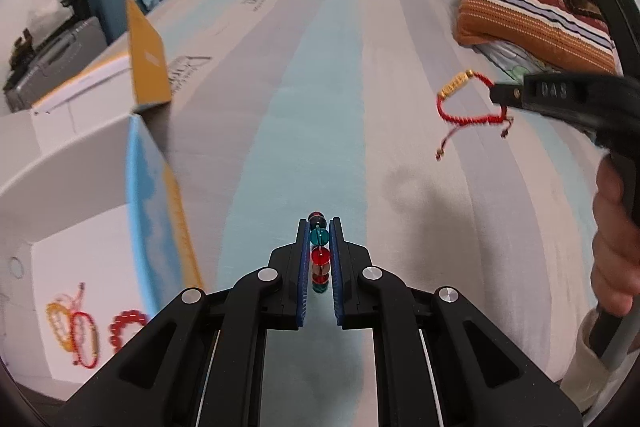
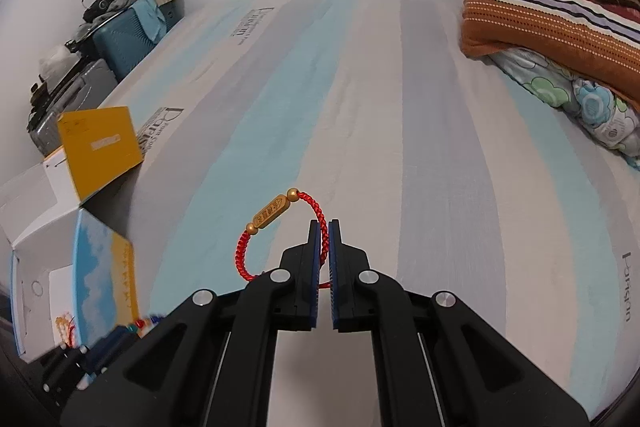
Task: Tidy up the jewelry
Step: 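Carry the multicolour and red cord bracelets with both tools over the white box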
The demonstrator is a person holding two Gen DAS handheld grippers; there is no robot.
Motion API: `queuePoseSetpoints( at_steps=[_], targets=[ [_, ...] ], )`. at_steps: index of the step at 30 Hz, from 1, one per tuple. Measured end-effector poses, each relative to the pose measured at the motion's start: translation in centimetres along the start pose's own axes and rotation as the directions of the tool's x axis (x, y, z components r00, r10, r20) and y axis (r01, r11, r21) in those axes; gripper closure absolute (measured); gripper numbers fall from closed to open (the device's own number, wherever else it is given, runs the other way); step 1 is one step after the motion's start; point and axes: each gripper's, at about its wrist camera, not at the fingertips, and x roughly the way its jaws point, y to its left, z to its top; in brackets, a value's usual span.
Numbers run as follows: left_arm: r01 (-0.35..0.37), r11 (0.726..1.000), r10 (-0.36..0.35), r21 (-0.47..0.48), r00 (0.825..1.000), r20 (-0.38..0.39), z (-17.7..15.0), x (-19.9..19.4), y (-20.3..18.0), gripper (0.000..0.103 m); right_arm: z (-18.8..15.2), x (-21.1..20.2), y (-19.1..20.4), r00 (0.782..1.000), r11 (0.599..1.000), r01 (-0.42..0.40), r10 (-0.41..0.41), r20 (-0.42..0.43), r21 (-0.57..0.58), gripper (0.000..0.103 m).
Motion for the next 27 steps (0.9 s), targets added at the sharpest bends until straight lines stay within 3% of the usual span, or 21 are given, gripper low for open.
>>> queuePoseSetpoints(
  at_steps=[12,27],
  targets=[
    [-0.075,0.996,0.077,-0.043,0.995,0.059,0.6,-5.4,2.9,0.094,-1.4,-3.7,4.5,1.0,0.998,-0.023,0.024,0.008,-0.065,0.1],
    [-0.158,0.979,0.169,-0.126,0.982,0.082,-0.1,-9.8,9.0,0.094,-3.2,-6.8,14.2,0.988,0.978,-0.148,0.153,0.021,-0.144,0.1]
  ],
)
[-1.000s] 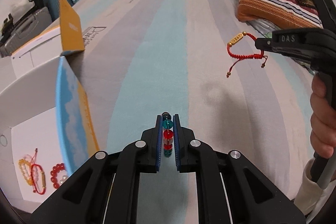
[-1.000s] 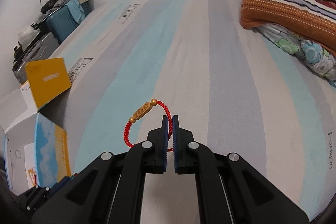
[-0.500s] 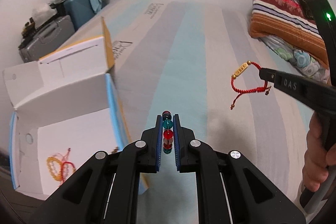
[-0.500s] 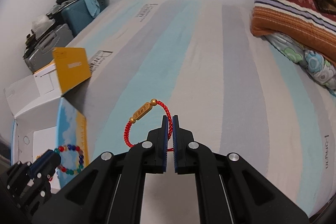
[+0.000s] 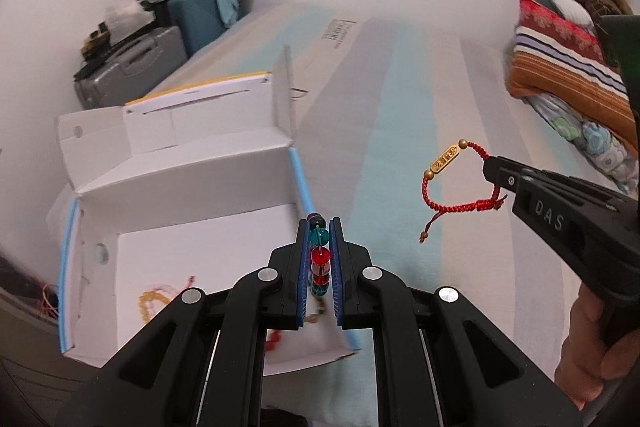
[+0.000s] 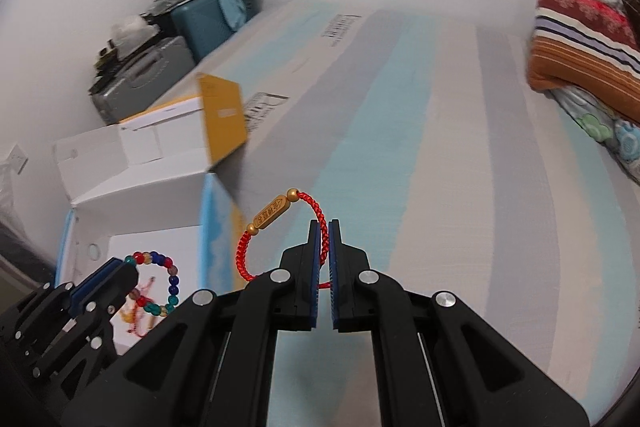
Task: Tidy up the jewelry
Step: 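Carry the multicolour and red cord bracelets with both tools over the white box, then open both tools to drop the bracelets into the box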
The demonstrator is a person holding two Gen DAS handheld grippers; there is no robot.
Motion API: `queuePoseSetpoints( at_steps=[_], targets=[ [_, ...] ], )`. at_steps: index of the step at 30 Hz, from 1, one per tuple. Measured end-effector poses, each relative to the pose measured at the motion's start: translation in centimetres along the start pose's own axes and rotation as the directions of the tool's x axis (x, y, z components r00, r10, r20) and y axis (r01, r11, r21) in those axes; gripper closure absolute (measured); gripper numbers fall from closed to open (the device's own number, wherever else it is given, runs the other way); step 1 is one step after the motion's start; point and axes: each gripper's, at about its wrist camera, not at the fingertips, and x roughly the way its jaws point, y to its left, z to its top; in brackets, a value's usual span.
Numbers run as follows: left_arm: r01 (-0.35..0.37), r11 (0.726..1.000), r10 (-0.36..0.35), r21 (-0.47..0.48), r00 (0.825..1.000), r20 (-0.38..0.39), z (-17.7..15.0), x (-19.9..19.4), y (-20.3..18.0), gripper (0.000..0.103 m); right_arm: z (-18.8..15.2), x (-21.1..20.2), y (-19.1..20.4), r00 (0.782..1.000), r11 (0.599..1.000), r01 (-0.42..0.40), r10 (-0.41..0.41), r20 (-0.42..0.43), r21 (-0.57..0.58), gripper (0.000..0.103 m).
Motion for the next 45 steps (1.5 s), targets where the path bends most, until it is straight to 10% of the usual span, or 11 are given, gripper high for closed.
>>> queuePoseSetpoints(
  at_steps=[17,42,45],
  targets=[
    [-0.125,0.984,0.122,-0.129,0.992,-0.035,-1.7,-0.2,11.4,0.094,-2.6,3.4,11.4,0.988,0.986,-0.138,0.131,-0.077,-0.094,0.1],
    [-0.19,0.963,0.15,-0.189,0.966,-0.21,-6.1,7.0,19.2,0.094,-6.4,12.0,16.8,0.975,0.982,-0.072,0.033,-0.219,-0.174,0.096],
    [-0.193,0.964,0.151,-0.185,0.964,-0.221,-6.4,7.6,19.4,0.091,-6.5,12.3,16.8,0.975,0.982,-0.07,0.031,-0.221,-0.173,0.08]
  ],
)
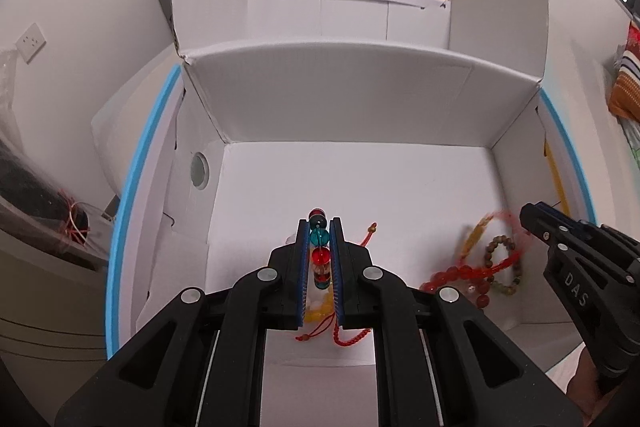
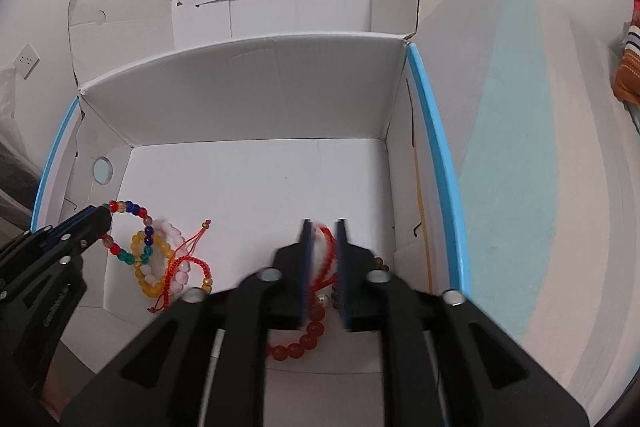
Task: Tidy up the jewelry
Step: 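Open both tools to drop the bracelets into the box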
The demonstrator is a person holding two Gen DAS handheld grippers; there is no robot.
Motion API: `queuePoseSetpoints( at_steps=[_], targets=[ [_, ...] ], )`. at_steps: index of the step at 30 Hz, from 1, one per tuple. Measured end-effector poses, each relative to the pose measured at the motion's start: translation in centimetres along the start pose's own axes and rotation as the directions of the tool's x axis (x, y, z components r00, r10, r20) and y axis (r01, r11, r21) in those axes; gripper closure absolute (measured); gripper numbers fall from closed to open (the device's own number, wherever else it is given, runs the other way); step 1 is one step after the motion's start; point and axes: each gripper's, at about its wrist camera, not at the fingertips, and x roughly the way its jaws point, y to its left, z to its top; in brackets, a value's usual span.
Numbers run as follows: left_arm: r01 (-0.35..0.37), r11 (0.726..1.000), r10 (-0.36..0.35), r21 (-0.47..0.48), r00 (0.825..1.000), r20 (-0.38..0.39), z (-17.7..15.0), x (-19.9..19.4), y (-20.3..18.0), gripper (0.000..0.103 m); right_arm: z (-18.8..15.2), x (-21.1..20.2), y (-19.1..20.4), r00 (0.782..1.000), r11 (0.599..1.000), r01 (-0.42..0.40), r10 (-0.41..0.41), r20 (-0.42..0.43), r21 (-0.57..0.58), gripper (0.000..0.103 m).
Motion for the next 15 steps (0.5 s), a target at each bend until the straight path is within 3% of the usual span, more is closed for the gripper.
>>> queuePoseSetpoints(
  at_steps=[4,5,6,10,12,15],
  targets=[
    [-0.017,1.0,0.017,-0.005,1.0,0.004,0.1,0.3,0.1,0.085,-0.2,-0.2,0.5,1.0,1.0,-0.022,0.022,0.005,-0.019,0.063],
    [-0.019,1.0,0.019,-0.005,1.0,0.009,0.1,0.2,0.1,0.072,-0.2,-0.4,0.7,1.0,0.999,-0.024,0.024,0.012,-0.022,0.051],
    [-0.024,1.0,0.024,-0.006,1.0,0.018,0.0,0.0,0.2,0.058,-0.3,-0.7,0.7,0.999,1.0,-0.025,0.025,0.022,-0.019,0.045],
    [-0.052,0.999,0.052,-0.004,0.995,0.083,-0.3,-1.6,0.6,0.035,-0.7,-2.7,0.7,0.995,0.998,-0.056,0.056,0.078,-0.006,0.029],
    [-0.051,0.999,0.052,-0.006,0.992,0.116,-0.6,-2.6,0.8,0.015,-1.2,-4.0,0.7,0.991,0.998,-0.058,0.057,0.122,0.003,0.02],
    [-0.078,0.997,0.075,0.006,0.981,0.181,-1.4,-4.3,1.2,0.006,-1.8,-5.8,0.8,0.982,0.999,-0.051,0.048,0.184,0.014,0.013]
  ],
)
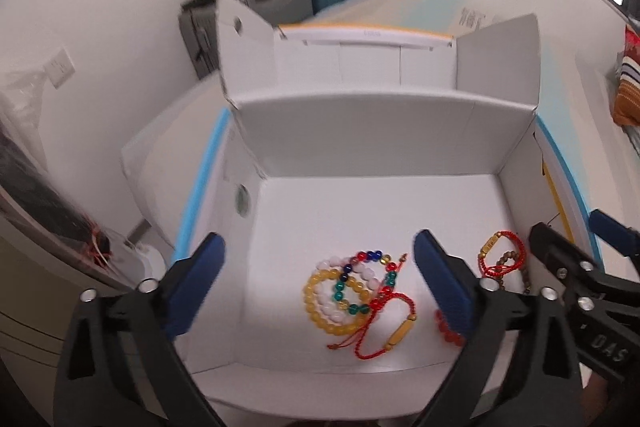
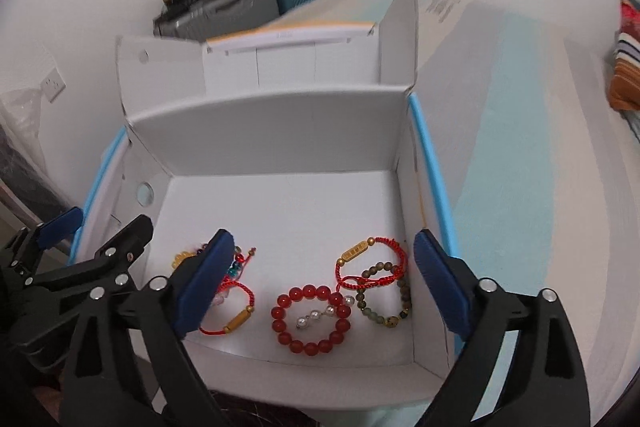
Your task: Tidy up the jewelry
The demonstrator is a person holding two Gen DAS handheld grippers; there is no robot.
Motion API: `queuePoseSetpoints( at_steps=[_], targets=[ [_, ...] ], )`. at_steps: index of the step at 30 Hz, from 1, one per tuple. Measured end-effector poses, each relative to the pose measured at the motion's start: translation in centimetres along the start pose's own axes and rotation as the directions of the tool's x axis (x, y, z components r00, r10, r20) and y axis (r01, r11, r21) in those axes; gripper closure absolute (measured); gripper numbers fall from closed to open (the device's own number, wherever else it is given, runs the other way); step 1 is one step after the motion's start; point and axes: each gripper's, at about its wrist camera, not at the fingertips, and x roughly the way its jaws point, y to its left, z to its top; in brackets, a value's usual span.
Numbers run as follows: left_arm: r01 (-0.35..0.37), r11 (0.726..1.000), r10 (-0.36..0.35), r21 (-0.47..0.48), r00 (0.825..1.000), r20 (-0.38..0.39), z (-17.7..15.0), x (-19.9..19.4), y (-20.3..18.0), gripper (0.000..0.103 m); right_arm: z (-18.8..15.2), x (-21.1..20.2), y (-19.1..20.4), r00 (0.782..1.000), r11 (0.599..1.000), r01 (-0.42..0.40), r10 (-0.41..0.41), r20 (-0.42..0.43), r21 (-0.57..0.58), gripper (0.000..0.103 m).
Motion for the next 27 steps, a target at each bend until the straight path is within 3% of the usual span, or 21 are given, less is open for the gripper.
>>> queuePoseSetpoints(
  at_steps=[2,17,27],
  targets=[
    [0.005,1.0,-0.005,0.002,1.0,0.025,-0.3,-1.0,0.4,0.006,-0.4,-1.3,0.1,0.999,1.0,0.004,-0.004,0.038,0.007,0.008],
    [0.104,0.994,-0.101,-0.013,0.983,0.152,-5.8,-7.2,2.6,0.006,-7.0,-7.8,0.7,0.981,0.997,0.083,-0.081,0.174,-0.004,0.008],
    [0.109,0.994,-0.108,-0.005,0.986,0.13,-7.1,-6.5,2.3,0.006,-8.7,-8.1,1.1,0.979,0.996,0.092,-0.089,0.184,-0.009,0.008]
  ],
)
